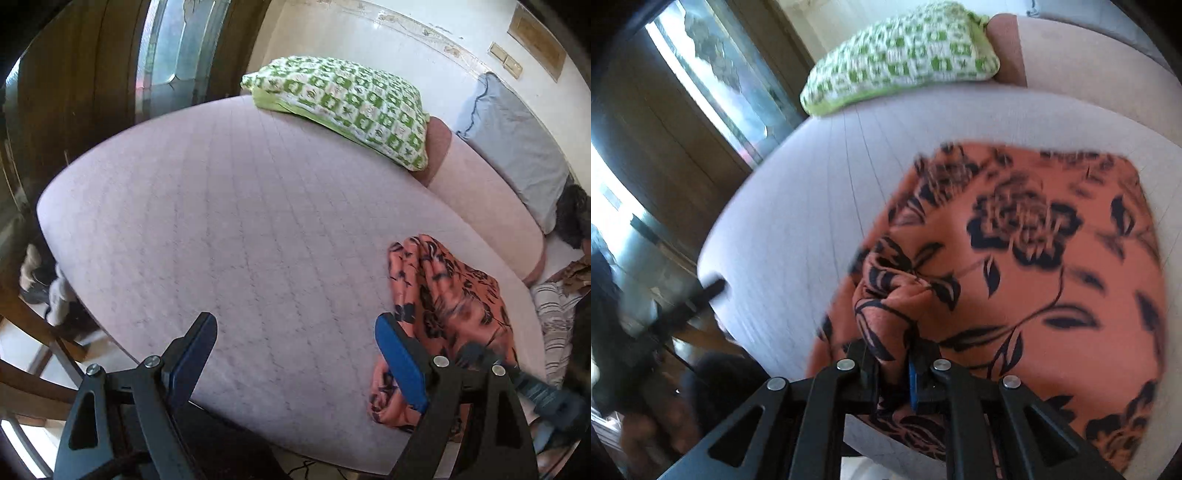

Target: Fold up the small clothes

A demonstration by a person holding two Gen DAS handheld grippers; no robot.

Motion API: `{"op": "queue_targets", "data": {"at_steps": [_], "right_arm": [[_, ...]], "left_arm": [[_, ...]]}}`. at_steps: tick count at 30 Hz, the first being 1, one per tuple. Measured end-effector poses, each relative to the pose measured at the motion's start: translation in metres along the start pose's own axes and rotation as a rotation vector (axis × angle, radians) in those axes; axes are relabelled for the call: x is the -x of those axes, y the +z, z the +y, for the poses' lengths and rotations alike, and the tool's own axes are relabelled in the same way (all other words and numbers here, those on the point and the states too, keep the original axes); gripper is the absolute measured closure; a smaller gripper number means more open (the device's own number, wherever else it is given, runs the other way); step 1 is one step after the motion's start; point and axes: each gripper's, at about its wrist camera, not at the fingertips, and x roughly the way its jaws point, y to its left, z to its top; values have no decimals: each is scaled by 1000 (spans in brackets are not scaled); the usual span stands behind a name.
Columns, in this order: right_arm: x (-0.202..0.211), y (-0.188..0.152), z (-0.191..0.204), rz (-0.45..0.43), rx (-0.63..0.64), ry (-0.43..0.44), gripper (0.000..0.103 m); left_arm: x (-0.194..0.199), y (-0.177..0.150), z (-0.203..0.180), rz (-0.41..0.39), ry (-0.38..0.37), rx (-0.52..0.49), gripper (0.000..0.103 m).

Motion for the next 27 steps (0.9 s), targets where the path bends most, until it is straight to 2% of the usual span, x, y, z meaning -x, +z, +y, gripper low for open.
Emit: {"op": "queue_targets", "data": {"at_steps": [3, 5, 7, 10, 11, 13, 14, 15, 16, 20, 23, 26, 27], "right_arm": [[41, 6, 15, -122, 33, 21, 92], [45, -2, 22, -139, 46, 40, 92], [21, -17, 26, -81, 84, 48, 92], [-42, -44, 15, 76, 89, 26, 87], [-45, -50, 12, 59, 74, 37, 87], [-36, -48, 8, 20, 28, 100, 76], [-29, -47, 4, 19, 6, 139, 59], [-21, -46, 0, 10, -14, 168, 32], [-12, -46, -6, -8, -33, 179, 27], [30, -61, -46, -96, -159, 171, 27], [52, -66, -75, -141, -242, 146, 27], [64, -70, -99, -160, -301, 154, 27], [67, -70, -101, -164, -306, 158, 27]], "left_arm": [[8, -2, -5, -20, -16, -24, 15], [10, -4, -4, -24, -17, -26, 15], [7, -7, -4, -5, -19, -25, 15], [1, -8, -9, 39, -42, -24, 15], [1, -9, -12, 53, -56, -37, 15], [1, -9, -17, 69, -89, -56, 15], [-1, -8, -21, 88, -113, -56, 15], [-2, -8, -24, 104, -138, -53, 15], [-4, -8, -29, 129, -191, -45, 15], [-9, -17, -54, 190, -273, -56, 15], [-20, -29, -70, 248, -280, -56, 15], [-26, -35, -85, 268, -264, -78, 16], [-28, -35, -88, 266, -265, -87, 20]]}}
